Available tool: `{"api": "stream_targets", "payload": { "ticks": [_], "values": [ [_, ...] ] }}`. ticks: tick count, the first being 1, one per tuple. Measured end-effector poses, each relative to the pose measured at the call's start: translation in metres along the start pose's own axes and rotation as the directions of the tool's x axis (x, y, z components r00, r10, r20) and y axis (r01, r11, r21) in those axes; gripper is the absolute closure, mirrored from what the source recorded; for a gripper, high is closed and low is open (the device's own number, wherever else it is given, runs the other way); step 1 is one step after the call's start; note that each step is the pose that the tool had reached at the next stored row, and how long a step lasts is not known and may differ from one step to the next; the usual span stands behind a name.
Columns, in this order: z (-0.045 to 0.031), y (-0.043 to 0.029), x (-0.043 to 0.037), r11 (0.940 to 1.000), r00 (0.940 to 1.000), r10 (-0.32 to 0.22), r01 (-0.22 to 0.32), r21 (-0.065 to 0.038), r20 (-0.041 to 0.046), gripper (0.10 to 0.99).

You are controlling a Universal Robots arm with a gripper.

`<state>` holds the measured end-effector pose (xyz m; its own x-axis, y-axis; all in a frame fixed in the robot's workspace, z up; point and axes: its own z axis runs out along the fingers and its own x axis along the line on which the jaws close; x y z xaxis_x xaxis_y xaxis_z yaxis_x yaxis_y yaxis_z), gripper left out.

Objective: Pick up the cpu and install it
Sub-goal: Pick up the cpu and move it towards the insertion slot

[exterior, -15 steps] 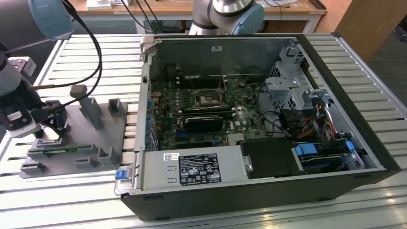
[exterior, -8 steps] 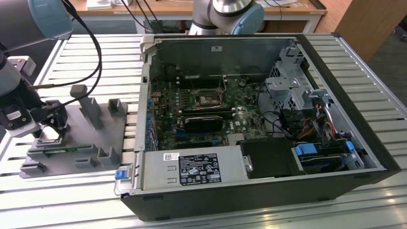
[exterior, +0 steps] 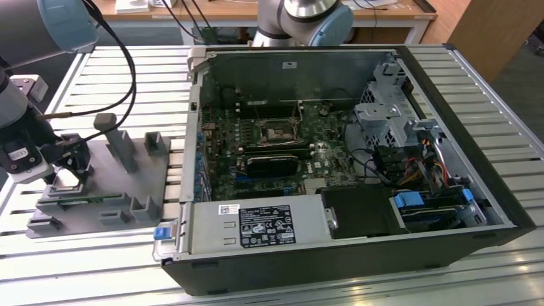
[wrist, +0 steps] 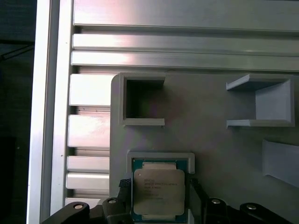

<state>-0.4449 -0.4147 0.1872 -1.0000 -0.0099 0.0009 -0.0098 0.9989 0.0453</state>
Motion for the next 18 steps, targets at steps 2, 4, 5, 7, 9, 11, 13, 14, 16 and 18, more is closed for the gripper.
{"api": "stream_targets", "payload": {
  "ticks": [2, 4, 5, 7, 9, 11, 13, 14, 16, 18],
  "values": [
    [0.0007, 0.0000, 0.0000, 1.0000, 1.0000, 0.000, 0.000, 0.000, 0.0002, 0.482],
    [0.0012, -0.0001, 0.0000, 1.0000, 1.0000, 0.000, 0.000, 0.000, -0.0003, 0.557],
    [0.0013, -0.0001, 0.0000, 1.0000, 1.0000, 0.000, 0.000, 0.000, -0.0004, 0.561],
    [0.0015, -0.0001, 0.0000, 1.0000, 1.0000, 0.000, 0.000, 0.000, -0.0002, 0.561],
    [0.0013, 0.0000, -0.0001, 1.0000, 1.0000, 0.000, 0.000, 0.000, 0.0004, 0.561],
    [-0.0015, 0.0001, -0.0001, 1.0000, 1.0000, 0.000, 0.000, 0.000, 0.0007, 0.561],
    [-0.0050, 0.0002, 0.0000, 1.0000, 1.0000, 0.000, 0.000, 0.000, 0.0002, 0.561],
    [-0.0072, 0.0003, 0.0000, 1.0000, 1.0000, 0.000, 0.000, 0.000, 0.0002, 0.561],
    [-0.0124, 0.0006, 0.0000, 1.0000, 1.0000, 0.000, 0.000, 0.000, 0.0002, 0.561],
    [-0.0162, 0.0007, 0.0000, 1.0000, 1.0000, 0.000, 0.000, 0.000, 0.0001, 0.561]
  ]
}}
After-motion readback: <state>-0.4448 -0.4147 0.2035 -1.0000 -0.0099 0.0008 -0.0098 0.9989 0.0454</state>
